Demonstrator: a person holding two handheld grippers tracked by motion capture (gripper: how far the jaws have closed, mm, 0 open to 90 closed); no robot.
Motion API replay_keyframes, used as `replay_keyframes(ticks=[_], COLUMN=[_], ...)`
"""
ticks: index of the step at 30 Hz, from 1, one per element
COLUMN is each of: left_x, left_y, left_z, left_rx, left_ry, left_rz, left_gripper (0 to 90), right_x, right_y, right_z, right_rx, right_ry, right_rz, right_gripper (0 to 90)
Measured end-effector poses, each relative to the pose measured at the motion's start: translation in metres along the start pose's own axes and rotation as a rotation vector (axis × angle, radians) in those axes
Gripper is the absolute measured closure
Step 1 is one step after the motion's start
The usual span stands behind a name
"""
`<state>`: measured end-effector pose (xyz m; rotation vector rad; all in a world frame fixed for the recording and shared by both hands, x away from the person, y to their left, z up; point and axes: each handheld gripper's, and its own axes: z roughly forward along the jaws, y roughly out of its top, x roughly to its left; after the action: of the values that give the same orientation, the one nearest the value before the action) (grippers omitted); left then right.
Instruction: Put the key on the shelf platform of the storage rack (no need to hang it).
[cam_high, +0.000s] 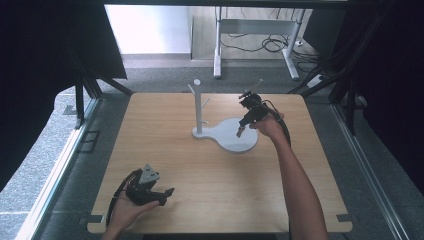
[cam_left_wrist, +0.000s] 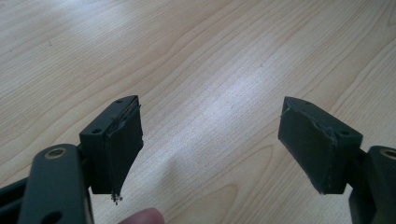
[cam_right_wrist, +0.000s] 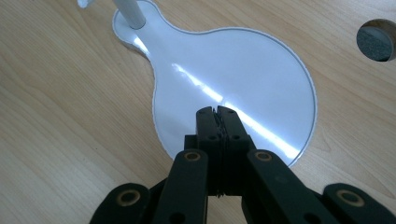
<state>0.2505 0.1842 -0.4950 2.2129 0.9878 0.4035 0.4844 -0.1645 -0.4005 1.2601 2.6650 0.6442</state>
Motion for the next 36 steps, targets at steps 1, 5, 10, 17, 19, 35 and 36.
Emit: replay_keyframes(ticks=[1,5,10,17,19,35,36], left_x=[0.000,0.000,0.000,0.000,0.000,-0.001,-0.001], left_y=[0.000,0.000,-0.001,-0.001,0.000,0.000,0.000], left_z=[0.000,0.001,0.001,0.002,0.002,0.001,0.001], left_rx=[-0.001,-0.001,0.002,0.005,0.007,0.000,0.000], left_ry=[0.000,0.002,0.000,0.001,0.001,-0.004,-0.005], left_rz=[-0.001,-0.003,-0.003,-0.001,0.003,0.004,0.004], left_gripper=[22.2,22.2,22.1,22.2,22.2,22.1,22.2], right_x=[-0.001,-0.004,-0.006,-0.012,-0.013,-0.019,-0.019], right_y=[0.001,0.002,0.006,0.009,0.009,0.007,0.007], right_z=[0.001,0.005,0.008,0.014,0.016,0.039,0.040], right_rx=[0.000,-0.001,0.000,0.007,0.009,0.019,0.020], right_ry=[0.001,0.000,-0.007,-0.018,-0.021,-0.014,-0.011], right_rz=[0.001,0.011,0.010,0.024,0.027,0.061,0.063], right_gripper=[89.7,89.7,89.7,89.7,89.6,89.6,89.6])
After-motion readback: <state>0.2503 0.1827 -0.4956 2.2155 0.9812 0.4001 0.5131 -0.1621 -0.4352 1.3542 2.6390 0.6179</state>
